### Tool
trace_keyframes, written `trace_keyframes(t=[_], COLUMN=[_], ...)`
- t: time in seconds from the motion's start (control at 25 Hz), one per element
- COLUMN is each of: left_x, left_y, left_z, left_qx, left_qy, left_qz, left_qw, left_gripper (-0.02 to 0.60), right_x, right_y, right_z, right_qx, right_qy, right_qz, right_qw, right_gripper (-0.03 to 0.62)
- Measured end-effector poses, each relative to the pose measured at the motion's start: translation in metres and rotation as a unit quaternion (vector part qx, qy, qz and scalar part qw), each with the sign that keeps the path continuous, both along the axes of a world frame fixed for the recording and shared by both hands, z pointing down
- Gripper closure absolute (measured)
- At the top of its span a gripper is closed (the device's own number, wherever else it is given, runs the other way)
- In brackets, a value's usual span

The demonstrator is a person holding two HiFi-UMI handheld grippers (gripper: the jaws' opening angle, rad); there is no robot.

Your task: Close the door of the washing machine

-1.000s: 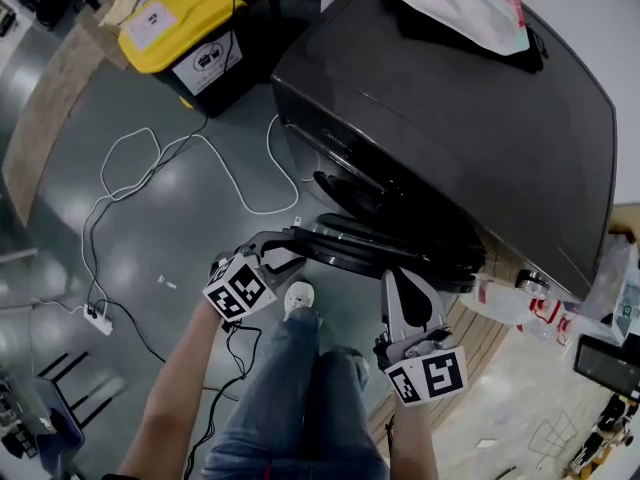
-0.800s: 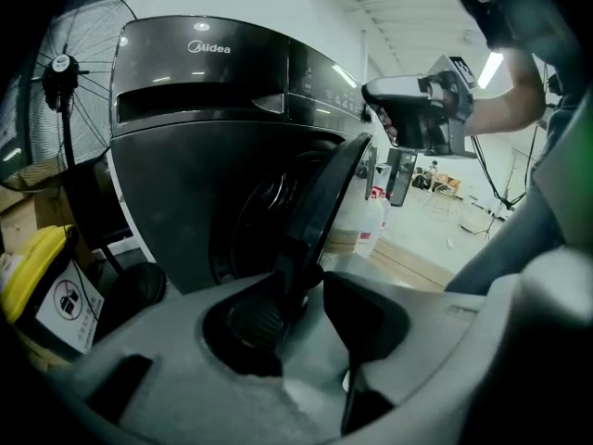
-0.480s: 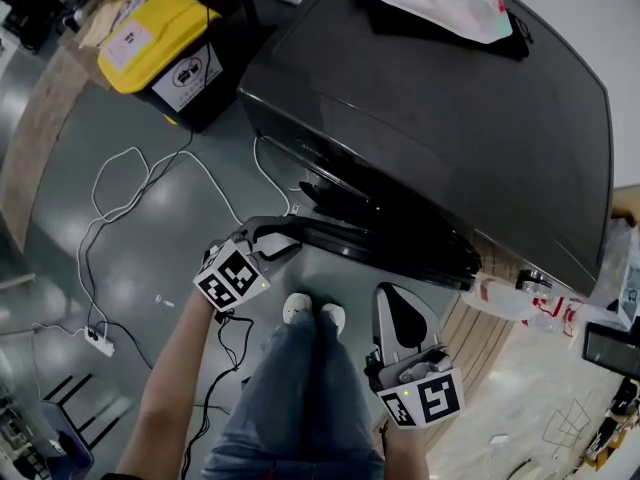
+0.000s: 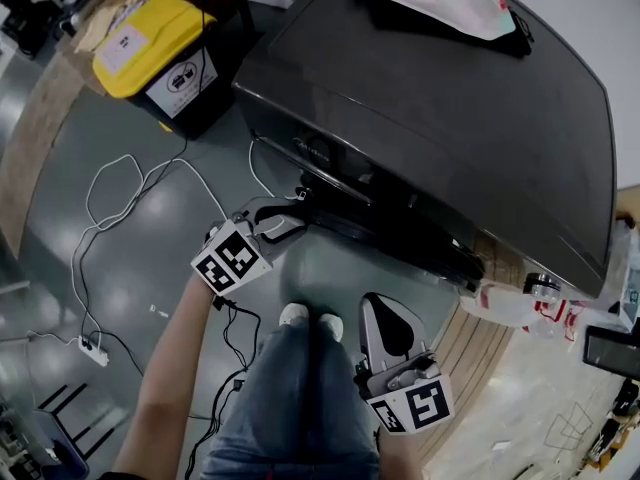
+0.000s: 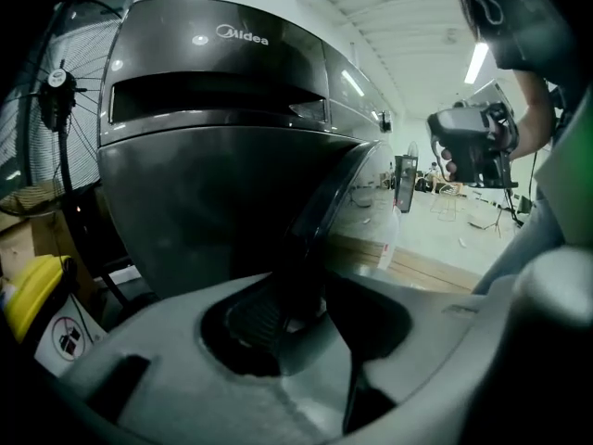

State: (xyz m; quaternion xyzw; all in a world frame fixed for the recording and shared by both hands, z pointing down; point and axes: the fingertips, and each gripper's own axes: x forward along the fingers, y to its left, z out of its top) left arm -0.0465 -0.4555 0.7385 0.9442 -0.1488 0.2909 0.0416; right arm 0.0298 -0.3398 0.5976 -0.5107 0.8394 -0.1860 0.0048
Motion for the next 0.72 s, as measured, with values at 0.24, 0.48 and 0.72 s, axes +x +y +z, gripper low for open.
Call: trace_keyframes(t=[0.24, 0.48, 0.72], left_x=[0.005, 0.008, 0.007], left_y=[-0.006, -0.013, -0.013], left_z=[-0.001, -0.001, -0.001], left_qx=[-0.008, -0.012, -0.006], left_qy=[-0.001, -0.001, 0.001], left_qz=[0.007, 0.004, -0.003], left_qw=[0.9999, 0.9999, 1.0], left_gripper=[0.431, 0.425, 0.425], right_x=[0.004, 0.007, 0.011], right_y=[0.004, 0.006, 0.006], right_z=[0.007, 0.013, 0.012], right_qx=[-0.008, -0.013, -0.016], right_qy=[-0.004, -0.004, -0.003], right_qz=[0.002, 0.001, 0.001], right_qw=[1.0, 1.0, 1.0], right_gripper=[0.583, 0.583, 0.583])
